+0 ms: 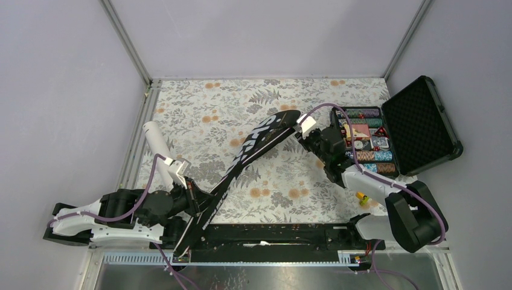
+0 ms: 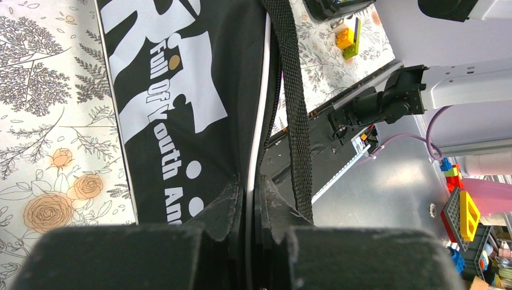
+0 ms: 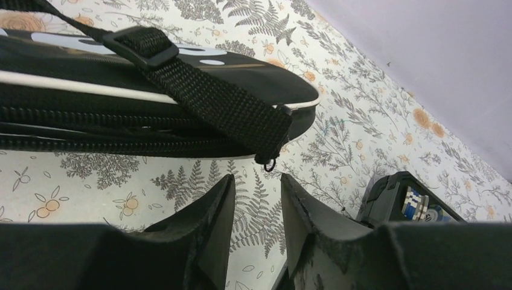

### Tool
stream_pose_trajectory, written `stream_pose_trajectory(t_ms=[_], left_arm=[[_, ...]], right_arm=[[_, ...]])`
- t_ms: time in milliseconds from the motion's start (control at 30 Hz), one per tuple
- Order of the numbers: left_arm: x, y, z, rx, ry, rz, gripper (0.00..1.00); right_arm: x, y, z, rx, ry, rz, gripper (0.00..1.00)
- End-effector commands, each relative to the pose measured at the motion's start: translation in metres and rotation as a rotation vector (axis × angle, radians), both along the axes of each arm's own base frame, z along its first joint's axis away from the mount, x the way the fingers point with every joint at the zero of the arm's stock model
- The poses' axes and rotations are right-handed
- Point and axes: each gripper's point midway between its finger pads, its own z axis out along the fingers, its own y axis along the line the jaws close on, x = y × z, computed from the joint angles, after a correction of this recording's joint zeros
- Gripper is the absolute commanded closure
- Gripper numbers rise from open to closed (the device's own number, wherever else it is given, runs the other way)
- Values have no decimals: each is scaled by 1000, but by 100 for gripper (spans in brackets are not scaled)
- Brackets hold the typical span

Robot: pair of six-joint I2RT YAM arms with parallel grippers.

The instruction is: Pack up the badminton gear

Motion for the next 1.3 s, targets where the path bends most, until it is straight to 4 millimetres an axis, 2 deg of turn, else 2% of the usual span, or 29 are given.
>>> stream_pose_trajectory(t_ms=[0,100,233,433,600,933,1267], left_arm=[[-1,-10,43,-156,-3,-8,100],[-1,-10,43,-157,-2,-7,100],[-1,-9,44,-157,-4,-5,100],[0,-9,46,-158,-7,0,100],[3,-8,45,-161,-13,12,100],[6,-8,40,-137,-24,30,100],[12,-16,39,-76,-48,56,100]], right_arm=[[17,2,30,15,-99,-16,60],[21,0,30,7,-111,-32,59],[23,1,34,10,-125,-28,67],[21,0,41,32,-145,-33,100],[15,1,41,80,-132,-20,100],[-4,30,53,250,-95,119,100],[-31,43,66,338,-76,228,100]])
